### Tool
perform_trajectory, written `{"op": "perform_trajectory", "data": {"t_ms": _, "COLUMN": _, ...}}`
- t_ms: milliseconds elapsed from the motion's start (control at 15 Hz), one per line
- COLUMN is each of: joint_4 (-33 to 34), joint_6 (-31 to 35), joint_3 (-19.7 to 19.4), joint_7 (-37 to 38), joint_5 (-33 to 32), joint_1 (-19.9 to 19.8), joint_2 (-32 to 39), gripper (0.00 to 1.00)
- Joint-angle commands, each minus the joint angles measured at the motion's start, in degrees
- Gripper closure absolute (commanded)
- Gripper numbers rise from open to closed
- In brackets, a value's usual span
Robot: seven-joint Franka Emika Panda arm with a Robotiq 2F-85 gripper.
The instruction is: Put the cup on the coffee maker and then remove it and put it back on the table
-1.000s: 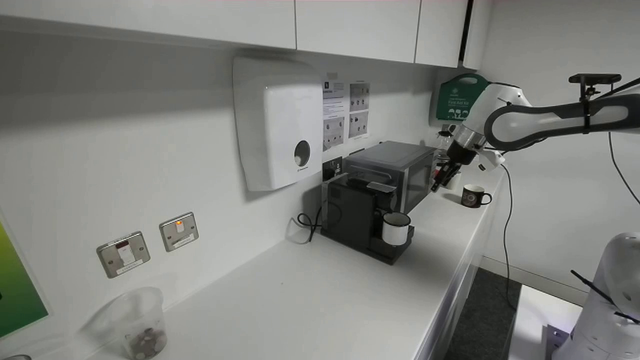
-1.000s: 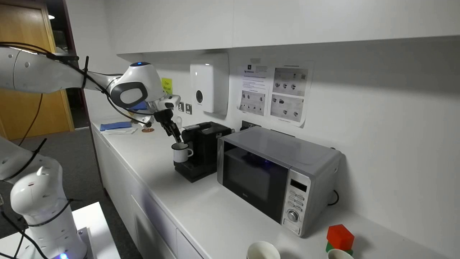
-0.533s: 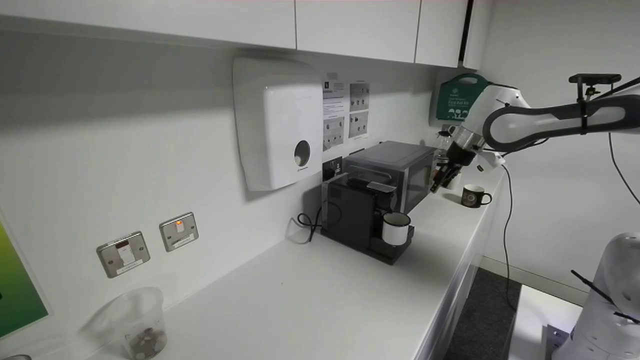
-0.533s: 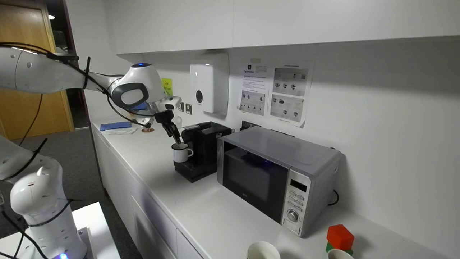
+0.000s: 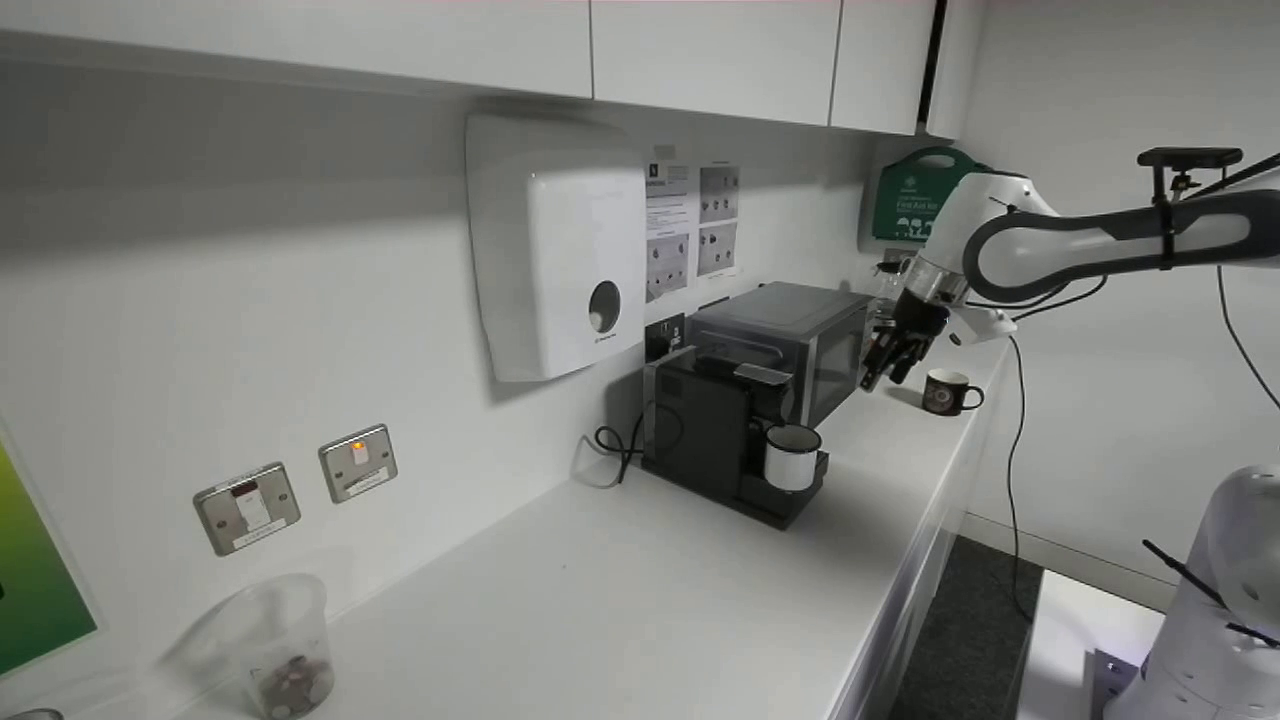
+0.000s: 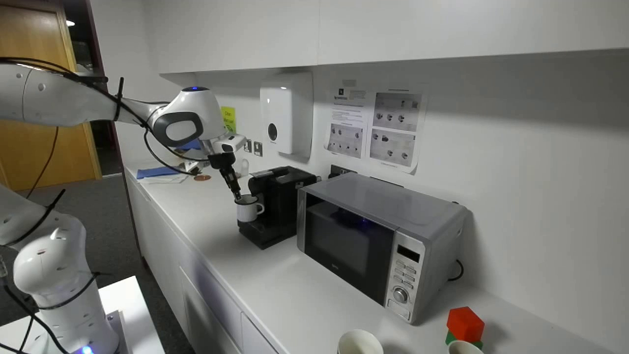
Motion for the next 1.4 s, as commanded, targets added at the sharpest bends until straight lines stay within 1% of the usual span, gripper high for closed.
{"op": "perform_trajectory", "data": {"t_ms": 0, "joint_4": 2.45, "joint_6": -2.26, "joint_3": 1.48, "joint_7": 2.73, "joint_5": -0.08, "joint_1": -0.56, "joint_2": 1.21, "gripper": 0.00}}
{"op": "perform_trajectory", "data": {"t_ms": 533, "joint_4": 4.32, "joint_6": -1.70, "joint_3": 2.77, "joint_7": 5.54, "joint_5": 0.14, "joint_1": -0.32, "joint_2": 3.93, "gripper": 0.00}}
{"op": "perform_trajectory", "data": {"t_ms": 600, "joint_4": 4.31, "joint_6": -1.16, "joint_3": 2.83, "joint_7": 5.36, "joint_5": 0.14, "joint_1": -0.18, "joint_2": 4.50, "gripper": 0.00}}
{"op": "perform_trajectory", "data": {"t_ms": 667, "joint_4": 2.42, "joint_6": -0.67, "joint_3": 2.35, "joint_7": 4.06, "joint_5": 0.11, "joint_1": -0.06, "joint_2": 2.74, "gripper": 0.00}}
{"op": "perform_trajectory", "data": {"t_ms": 1333, "joint_4": 3.01, "joint_6": -0.66, "joint_3": 2.49, "joint_7": 4.10, "joint_5": 0.07, "joint_1": 0.00, "joint_2": 3.91, "gripper": 0.00}}
